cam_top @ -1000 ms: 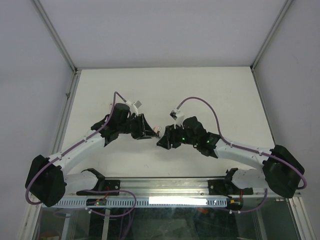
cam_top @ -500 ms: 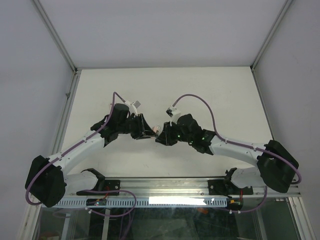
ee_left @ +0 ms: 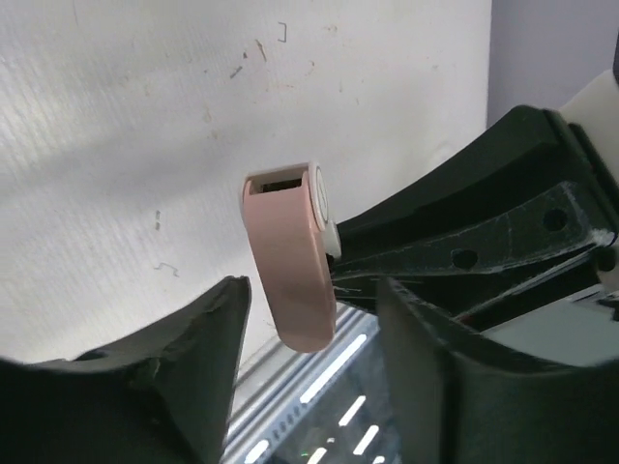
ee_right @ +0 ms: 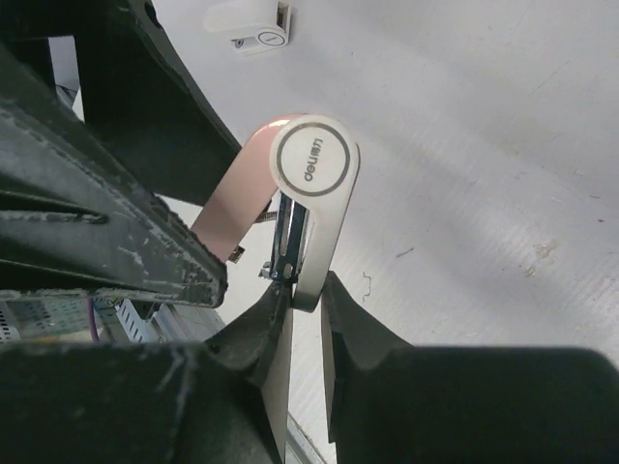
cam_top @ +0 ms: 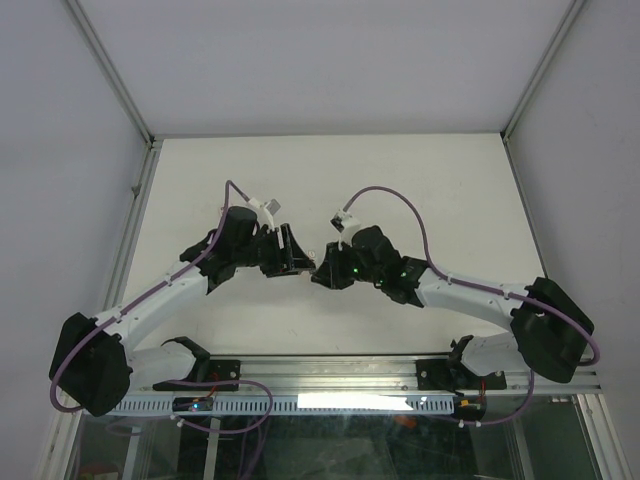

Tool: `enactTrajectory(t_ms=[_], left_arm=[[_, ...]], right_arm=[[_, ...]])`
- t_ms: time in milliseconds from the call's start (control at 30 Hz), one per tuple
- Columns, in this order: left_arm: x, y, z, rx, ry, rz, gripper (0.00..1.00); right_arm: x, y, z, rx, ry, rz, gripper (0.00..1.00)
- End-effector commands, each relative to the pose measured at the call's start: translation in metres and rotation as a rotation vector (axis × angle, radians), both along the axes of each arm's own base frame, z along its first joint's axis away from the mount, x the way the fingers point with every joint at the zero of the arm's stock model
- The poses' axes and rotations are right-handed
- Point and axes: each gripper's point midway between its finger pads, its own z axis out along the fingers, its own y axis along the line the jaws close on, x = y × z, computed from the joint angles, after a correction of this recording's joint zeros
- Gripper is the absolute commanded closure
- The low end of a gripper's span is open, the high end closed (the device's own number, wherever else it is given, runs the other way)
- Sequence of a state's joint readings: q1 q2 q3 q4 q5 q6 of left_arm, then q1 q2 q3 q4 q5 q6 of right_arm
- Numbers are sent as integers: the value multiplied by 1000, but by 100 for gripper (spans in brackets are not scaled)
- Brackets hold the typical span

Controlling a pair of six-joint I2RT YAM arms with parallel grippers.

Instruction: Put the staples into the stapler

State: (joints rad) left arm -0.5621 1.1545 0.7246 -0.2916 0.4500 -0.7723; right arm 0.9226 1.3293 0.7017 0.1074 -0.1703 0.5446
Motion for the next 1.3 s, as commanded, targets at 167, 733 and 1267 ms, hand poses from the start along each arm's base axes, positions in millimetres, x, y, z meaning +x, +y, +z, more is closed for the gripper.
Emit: enactTrajectory(t_ms=[167, 733, 1267], left_arm=[[32, -2, 67, 33, -394, -77, 7], [43, -41, 109, 80, -884, -144, 9], [16, -64, 61, 109, -1021, -314, 7]], right_arm=[[17, -2, 38, 82, -29, -4, 100], [16, -60, 55, 170, 90, 159, 100], [4, -58, 45, 208, 244, 218, 100]])
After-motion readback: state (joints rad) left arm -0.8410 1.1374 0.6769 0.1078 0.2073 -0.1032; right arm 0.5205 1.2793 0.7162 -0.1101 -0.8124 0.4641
